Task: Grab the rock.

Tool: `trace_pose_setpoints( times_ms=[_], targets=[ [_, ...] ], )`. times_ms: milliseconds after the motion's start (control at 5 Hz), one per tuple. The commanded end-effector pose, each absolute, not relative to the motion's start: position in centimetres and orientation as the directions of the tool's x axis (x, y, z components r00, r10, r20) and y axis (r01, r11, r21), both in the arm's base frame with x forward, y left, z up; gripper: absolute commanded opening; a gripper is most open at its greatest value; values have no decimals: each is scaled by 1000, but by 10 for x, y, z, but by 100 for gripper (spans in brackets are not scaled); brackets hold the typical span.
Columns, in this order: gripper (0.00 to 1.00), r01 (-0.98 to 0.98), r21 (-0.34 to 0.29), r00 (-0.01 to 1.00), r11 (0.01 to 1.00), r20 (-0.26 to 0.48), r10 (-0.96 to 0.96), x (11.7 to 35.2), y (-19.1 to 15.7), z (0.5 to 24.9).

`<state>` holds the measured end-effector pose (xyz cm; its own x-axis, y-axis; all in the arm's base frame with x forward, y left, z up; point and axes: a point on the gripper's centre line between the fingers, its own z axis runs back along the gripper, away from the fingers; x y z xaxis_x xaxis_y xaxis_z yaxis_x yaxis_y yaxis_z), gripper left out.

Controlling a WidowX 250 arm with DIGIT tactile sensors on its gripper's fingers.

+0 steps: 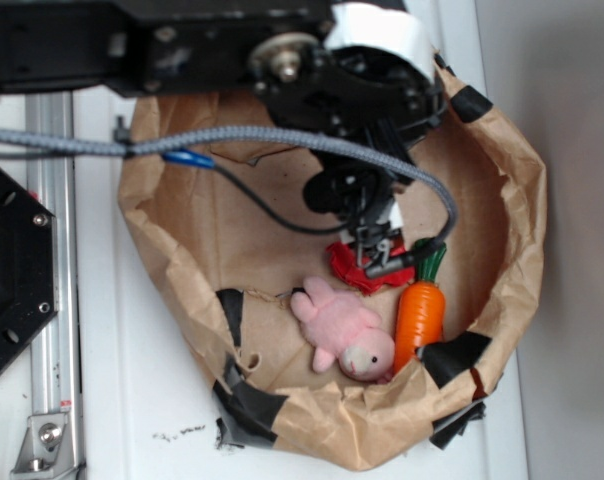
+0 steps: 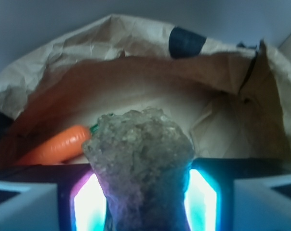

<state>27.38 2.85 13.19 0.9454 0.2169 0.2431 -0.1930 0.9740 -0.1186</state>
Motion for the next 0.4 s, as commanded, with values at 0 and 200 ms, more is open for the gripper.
trace_pose_setpoints(
  times_ms=[0, 200],
  targets=[
    [0, -158, -44, 957, 986, 240, 164, 247, 23, 179],
    [0, -106, -78, 968, 991, 220, 121, 244, 11, 176]
  ],
)
